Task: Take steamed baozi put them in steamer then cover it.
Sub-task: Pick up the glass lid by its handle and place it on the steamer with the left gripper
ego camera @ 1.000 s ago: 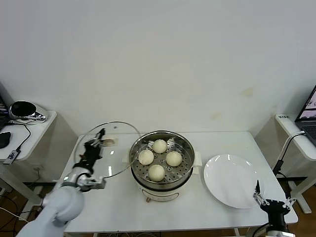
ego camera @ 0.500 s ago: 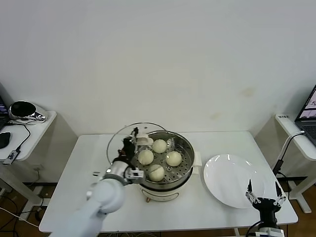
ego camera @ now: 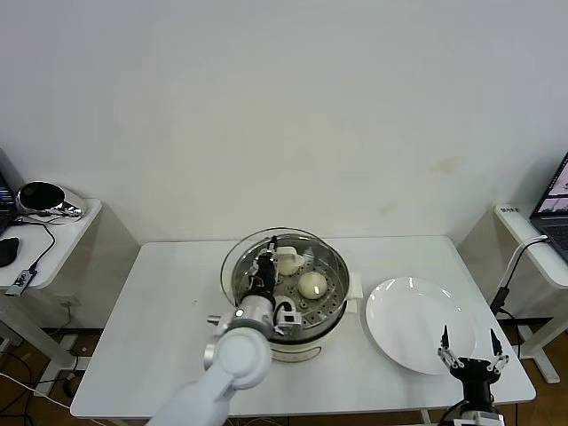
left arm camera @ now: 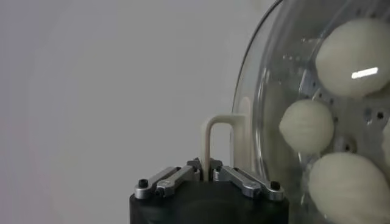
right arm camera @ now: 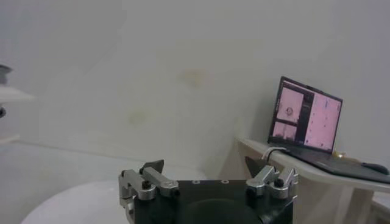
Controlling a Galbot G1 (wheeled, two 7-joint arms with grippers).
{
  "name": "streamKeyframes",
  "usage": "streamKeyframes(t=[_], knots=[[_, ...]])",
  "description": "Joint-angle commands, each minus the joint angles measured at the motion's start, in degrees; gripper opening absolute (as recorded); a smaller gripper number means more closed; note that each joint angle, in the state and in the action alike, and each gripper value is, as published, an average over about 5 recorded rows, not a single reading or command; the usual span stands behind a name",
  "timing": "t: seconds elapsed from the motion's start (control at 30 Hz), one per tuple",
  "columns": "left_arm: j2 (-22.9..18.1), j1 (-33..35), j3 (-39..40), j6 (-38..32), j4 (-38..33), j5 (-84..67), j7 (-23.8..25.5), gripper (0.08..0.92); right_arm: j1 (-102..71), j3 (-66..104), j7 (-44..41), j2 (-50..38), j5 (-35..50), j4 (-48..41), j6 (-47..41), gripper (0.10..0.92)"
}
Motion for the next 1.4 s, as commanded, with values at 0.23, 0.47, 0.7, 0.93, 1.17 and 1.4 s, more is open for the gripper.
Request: streamKeyframes(t=[0.23, 0.47, 0.7, 0.93, 1.17, 1.4], knots=[[-4.91, 0.35, 1.78, 0.67, 2.40, 5.91, 0.96, 0.144, 0.22, -0.49, 0.06, 0.01, -0.77, -0.79, 0.49, 0.823], [-5.61, 0.95, 1.12, -0.16, 3.84, 6.70, 0.14, 0.144, 0.17, -0.50, 0.05, -0.10, -0.77, -1.01, 0.79, 0.823], [-6.51, 1.33, 1.09, -0.67, 4.72, 7.36, -0.43, 0.144, 0.26, -0.62, 0.00, -0.24, -0.77, -1.45, 1.13, 0.823], [-6.85, 1.72, 0.79, -1.22, 5.44, 7.97, -0.74, 0.144, 0.18, -0.61, -0.02, -0.43, -0.73, -1.79, 1.37, 0.823], [-7.45, 2.24, 0.67, -1.57, 5.58, 8.65, -1.12, 0.144, 0.30, -0.74, -0.04, -0.47, -0.71, -1.87, 1.43, 0.823], [-7.82, 2.35, 0.04, -2.07, 6.51, 9.52, -1.82, 0.144, 0.24, -0.82, -0.11, -0.60, -0.71, -2.05, 1.64, 0.823]])
